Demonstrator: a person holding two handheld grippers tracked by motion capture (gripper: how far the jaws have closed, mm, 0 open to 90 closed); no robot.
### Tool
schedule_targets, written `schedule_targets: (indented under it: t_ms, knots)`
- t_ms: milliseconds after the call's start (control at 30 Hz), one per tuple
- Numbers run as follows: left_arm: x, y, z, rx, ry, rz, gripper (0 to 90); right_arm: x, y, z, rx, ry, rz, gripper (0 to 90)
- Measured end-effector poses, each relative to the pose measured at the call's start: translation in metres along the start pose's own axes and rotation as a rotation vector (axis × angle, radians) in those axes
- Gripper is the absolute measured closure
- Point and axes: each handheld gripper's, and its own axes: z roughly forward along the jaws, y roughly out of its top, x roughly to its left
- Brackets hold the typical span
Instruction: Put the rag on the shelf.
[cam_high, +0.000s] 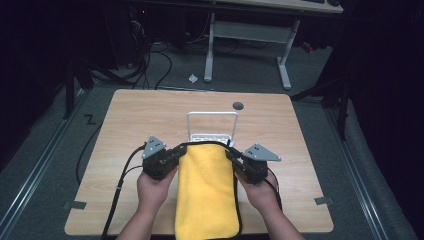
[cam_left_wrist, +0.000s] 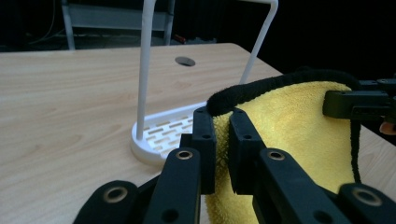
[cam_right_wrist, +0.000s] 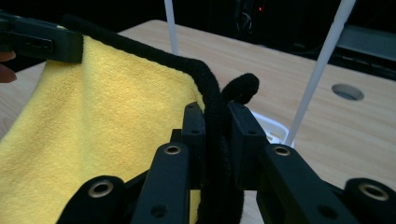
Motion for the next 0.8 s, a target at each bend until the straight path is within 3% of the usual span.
schedule_targets:
  t_ms: [400, 800]
  knots:
    - [-0.006, 0.04, -0.011, -0.083, 0.012, 0.057, 82.9, -0.003, 0.033, -0.008, -0.077, 0.0, -0.045, 78.3]
    - [-0.014, 0.078, -0.024, -0.165, 0.018, 0.106, 82.8, -0.005, 0.072, -0.025, -0.174, -0.013, -0.059, 78.4]
